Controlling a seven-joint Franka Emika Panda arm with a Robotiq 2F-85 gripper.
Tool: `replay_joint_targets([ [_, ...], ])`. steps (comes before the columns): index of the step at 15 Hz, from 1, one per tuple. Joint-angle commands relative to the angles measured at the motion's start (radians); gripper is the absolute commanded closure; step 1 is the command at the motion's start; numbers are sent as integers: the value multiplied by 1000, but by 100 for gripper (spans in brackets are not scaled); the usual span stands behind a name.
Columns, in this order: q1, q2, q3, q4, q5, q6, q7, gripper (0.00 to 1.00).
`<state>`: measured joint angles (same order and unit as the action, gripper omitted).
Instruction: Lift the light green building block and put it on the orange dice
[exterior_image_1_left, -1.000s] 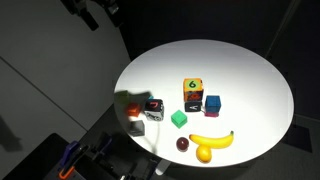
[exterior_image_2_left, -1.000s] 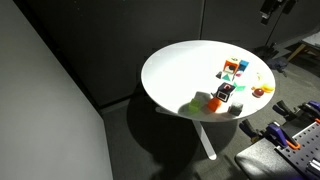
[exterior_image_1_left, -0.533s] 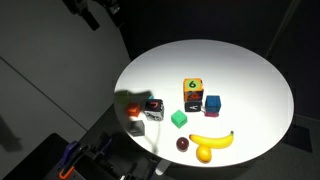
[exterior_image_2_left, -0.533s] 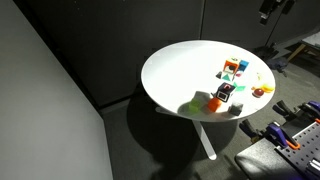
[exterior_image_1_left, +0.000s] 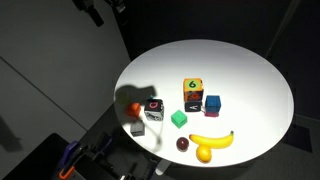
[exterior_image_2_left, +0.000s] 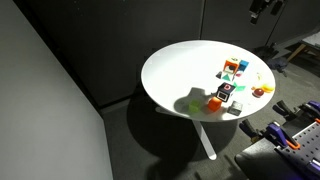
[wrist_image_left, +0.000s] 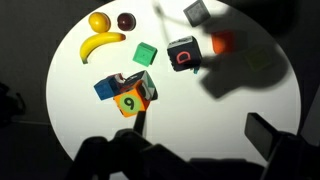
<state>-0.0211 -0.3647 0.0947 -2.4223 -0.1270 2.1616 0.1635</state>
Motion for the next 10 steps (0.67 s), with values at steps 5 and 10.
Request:
replay_joint_targets([
  [5, 40, 156, -46, 114, 95, 54, -123, 0],
  [10, 53, 250, -50, 139, 136, 114, -215, 0],
])
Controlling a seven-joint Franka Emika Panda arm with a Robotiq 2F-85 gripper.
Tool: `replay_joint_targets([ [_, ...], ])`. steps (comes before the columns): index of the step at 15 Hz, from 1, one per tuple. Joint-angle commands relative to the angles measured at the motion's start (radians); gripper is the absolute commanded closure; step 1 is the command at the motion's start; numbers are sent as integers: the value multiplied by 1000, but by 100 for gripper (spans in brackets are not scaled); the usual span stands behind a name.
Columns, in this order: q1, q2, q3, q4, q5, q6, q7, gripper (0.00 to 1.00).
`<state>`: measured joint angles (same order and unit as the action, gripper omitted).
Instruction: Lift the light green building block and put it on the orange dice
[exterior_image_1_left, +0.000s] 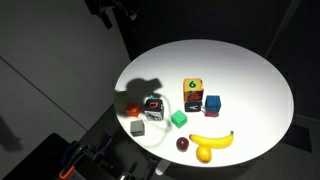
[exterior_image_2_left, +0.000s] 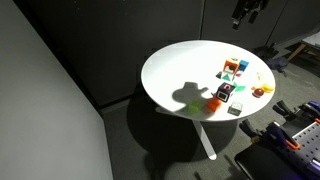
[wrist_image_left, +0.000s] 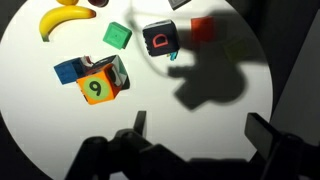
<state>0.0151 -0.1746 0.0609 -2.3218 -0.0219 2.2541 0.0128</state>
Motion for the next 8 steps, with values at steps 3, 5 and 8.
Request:
replay_joint_targets([
  [3, 20, 110, -16, 46, 52, 50, -108, 0],
  [5, 19, 142, -15, 53, 66, 55, -129, 0],
  [8, 15, 182, -14, 57, 82, 61, -140, 0],
])
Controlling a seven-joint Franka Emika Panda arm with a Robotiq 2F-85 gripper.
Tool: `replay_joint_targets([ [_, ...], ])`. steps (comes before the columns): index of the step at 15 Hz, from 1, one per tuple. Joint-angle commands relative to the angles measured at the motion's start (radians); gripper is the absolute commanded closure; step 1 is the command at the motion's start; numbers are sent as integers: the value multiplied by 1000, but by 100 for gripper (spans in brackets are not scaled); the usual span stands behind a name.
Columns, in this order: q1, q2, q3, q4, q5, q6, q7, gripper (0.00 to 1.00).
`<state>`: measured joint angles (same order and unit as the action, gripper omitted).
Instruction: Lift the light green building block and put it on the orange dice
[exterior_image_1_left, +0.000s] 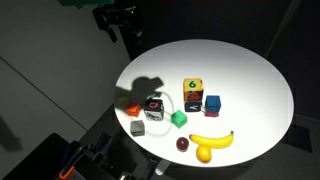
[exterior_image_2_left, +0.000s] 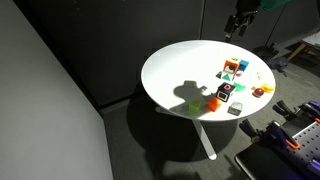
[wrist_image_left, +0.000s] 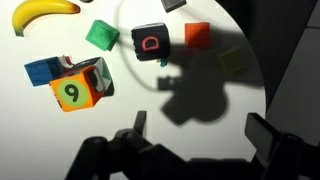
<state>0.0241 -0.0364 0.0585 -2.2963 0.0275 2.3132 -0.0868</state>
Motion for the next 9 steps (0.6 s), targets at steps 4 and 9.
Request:
replay_joint_targets([
  [4, 0, 88, -15, 30, 38, 31, -7, 0],
  [9, -6, 133, -25, 25, 44, 91, 20, 0],
])
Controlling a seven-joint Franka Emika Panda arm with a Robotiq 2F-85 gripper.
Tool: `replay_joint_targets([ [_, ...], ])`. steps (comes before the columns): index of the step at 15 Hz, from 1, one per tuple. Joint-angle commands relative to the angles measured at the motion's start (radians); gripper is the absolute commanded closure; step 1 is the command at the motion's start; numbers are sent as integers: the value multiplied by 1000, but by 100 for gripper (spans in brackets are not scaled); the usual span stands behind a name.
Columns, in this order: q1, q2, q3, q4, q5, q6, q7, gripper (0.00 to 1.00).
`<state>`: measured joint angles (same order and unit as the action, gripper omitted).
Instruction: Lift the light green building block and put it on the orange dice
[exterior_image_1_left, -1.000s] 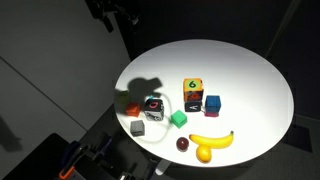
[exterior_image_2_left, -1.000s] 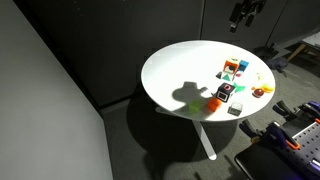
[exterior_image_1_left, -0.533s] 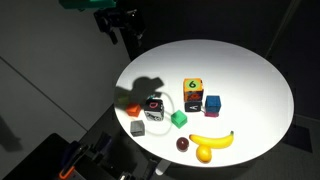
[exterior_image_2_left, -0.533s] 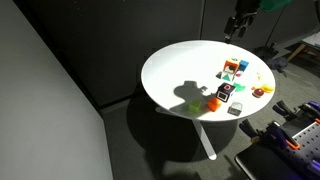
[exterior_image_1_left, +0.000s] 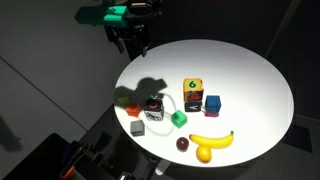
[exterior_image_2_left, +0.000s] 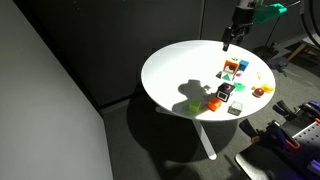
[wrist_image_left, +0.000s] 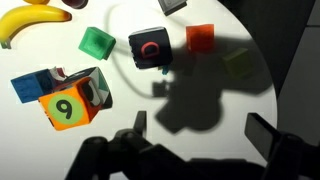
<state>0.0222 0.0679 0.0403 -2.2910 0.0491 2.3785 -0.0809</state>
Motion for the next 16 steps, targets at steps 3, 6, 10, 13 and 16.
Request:
replay_joint_targets([
  [3, -6, 45, -11, 27, 24, 33, 11, 0],
  [6, -1, 35, -10, 3, 1, 32, 5, 0],
  [10, 0, 35, -9, 2, 1, 32, 5, 0],
  [13, -1, 37, -11, -1, -5, 37, 13, 0],
  [16, -3, 60, -18, -9, -16, 57, 33, 0],
])
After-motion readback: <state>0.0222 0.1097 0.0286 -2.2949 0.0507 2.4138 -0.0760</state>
